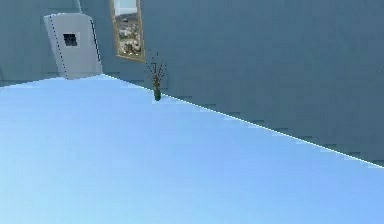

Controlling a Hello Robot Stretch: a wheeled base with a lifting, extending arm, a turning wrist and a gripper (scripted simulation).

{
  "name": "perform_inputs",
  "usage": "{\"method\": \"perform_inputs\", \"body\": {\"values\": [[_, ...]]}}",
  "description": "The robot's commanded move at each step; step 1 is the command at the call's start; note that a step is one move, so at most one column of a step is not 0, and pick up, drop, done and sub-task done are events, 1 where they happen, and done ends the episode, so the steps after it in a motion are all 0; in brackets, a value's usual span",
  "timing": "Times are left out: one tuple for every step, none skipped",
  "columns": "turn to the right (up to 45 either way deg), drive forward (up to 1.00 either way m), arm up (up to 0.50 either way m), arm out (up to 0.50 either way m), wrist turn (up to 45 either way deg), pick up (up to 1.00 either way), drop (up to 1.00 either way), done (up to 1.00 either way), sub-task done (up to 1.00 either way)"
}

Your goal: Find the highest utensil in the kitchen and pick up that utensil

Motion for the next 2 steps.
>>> {"method": "perform_inputs", "body": {"values": [[39.0, 0.00, 0.00, 0.00, 0.0, 0.00, 0.00, 0.00, 0.00], [0.0, 0.85, 0.00, 0.00, 0.0, 0.00, 0.00, 0.00, 0.00]]}}
